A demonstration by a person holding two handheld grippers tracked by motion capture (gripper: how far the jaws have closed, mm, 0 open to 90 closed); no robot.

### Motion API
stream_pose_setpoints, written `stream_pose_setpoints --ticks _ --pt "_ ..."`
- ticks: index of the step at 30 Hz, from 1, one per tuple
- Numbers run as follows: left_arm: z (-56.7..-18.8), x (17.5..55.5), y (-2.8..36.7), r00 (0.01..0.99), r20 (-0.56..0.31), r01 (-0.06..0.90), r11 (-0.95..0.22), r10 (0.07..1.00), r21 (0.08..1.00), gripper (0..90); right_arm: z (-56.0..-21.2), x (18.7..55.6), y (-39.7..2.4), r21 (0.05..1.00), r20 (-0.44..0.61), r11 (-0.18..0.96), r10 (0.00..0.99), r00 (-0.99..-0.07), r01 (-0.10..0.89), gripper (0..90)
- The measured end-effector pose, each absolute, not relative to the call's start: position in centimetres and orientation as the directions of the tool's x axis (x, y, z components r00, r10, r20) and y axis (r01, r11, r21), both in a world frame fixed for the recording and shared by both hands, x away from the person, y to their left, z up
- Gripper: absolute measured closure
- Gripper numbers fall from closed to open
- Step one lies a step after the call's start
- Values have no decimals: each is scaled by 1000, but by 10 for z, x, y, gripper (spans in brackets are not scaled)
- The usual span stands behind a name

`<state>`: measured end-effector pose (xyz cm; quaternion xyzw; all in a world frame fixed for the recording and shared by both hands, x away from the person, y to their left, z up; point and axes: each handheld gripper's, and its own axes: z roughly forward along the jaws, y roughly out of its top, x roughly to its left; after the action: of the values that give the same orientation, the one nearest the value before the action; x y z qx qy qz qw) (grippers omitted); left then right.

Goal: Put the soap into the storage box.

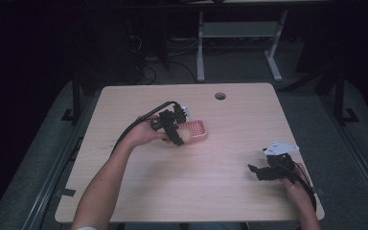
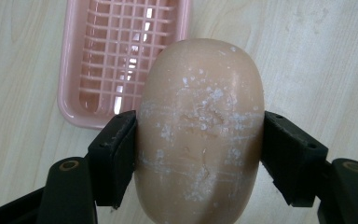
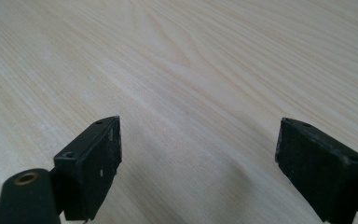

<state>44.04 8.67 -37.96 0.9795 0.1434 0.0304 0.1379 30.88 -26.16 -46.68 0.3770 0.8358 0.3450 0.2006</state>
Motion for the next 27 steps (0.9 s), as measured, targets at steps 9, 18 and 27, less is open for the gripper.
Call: stream_pose_setpoints --ticks 9,18,27 --pt "-378 450 78 960 28 262 -928 279 265 312 -466 309 -262 734 -75 472 770 -634 487 139" --pt "-378 460 71 961 28 259 -932 275 253 312 -466 309 -263 737 -73 470 770 -634 486 139" --pt "-379 469 67 957 17 274 -924 289 267 313 -466 309 -265 737 -65 460 777 -627 495 139"
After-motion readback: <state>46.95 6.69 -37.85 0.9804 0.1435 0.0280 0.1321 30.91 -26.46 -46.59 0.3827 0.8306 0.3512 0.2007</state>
